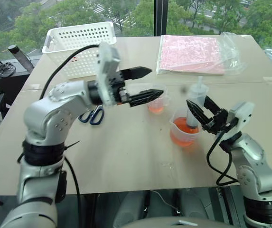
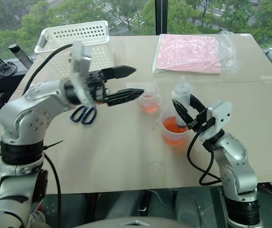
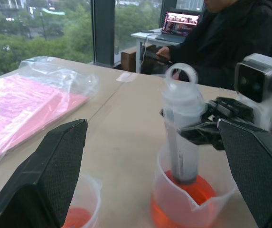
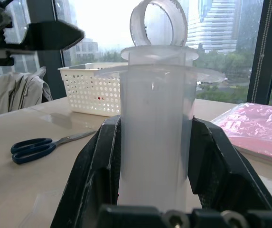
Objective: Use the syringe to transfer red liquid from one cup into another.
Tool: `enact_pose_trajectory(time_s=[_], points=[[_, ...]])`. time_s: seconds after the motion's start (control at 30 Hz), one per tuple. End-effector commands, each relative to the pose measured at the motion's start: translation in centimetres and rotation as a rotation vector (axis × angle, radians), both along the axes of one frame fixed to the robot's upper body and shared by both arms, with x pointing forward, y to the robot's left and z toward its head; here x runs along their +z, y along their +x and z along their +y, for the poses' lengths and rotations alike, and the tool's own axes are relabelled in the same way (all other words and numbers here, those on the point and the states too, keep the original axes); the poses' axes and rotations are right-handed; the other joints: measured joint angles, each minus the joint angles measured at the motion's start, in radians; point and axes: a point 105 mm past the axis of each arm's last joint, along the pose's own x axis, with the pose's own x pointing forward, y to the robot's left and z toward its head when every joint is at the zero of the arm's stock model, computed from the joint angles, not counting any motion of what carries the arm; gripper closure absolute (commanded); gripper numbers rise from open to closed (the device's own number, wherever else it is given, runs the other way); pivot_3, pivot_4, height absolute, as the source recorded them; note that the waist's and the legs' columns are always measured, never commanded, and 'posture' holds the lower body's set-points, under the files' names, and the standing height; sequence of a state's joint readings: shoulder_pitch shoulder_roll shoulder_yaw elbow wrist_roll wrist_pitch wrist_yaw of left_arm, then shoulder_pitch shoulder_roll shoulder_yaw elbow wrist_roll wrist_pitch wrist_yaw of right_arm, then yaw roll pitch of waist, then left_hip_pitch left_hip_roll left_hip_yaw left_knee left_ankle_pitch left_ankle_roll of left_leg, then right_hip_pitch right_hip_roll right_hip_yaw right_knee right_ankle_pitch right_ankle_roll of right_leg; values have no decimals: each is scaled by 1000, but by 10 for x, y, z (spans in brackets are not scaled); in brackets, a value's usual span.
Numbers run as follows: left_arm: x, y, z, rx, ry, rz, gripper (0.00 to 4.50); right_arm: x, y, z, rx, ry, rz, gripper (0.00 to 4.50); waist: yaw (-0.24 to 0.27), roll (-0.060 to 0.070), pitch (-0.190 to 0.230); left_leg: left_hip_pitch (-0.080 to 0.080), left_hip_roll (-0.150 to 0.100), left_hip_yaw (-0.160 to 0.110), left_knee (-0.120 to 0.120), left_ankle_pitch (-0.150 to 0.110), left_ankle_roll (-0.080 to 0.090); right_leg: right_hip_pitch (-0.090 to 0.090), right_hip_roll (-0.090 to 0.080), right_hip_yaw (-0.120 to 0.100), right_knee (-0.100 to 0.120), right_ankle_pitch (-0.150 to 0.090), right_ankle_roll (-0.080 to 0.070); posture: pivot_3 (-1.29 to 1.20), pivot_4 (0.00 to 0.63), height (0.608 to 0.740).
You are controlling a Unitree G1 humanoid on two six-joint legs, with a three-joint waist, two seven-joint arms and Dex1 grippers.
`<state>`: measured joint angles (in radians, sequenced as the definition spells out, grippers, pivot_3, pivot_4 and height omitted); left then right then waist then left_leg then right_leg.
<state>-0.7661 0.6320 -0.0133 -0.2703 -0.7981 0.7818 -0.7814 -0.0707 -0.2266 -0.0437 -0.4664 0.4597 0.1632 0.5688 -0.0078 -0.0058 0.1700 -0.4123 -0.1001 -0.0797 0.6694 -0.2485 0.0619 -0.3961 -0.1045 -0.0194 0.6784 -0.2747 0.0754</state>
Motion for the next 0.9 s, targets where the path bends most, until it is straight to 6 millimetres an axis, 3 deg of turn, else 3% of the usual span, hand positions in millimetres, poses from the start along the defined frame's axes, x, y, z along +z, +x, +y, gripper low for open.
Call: enact_pose_trajectory(time_s=[0.03,0.37,0.53,0.87,0.9], points=[[6,6,-11,11,23,-39,0,7,-7,3,23,7,-61,3025,-7,0,0,0,0,1,0,0,0,0,0,1,0,0,0,0,150,740],[1,10,-40,-105,40,-94,0,10,-17,10,107,-5,-73,3026,-4,0,0,0,0,1,-1,0,0,-1,1,2,0,0,0,0,150,740],[9,8,-45,-150,7,-91,0,10,-19,13,136,-38,-76,3026,-4,0,0,0,0,1,-1,0,0,-1,0,2,0,0,0,0,150,740],[4,7,-58,-203,35,-159,0,9,-20,15,160,-64,-75,3028,-3,0,0,-1,0,1,0,0,0,-1,0,2,0,0,0,0,150,740],[5,5,-60,-221,24,-162,260,10,-20,14,159,-66,-78,3028,-3,0,0,-1,0,1,0,0,0,-1,0,2,0,0,0,0,150,740]])
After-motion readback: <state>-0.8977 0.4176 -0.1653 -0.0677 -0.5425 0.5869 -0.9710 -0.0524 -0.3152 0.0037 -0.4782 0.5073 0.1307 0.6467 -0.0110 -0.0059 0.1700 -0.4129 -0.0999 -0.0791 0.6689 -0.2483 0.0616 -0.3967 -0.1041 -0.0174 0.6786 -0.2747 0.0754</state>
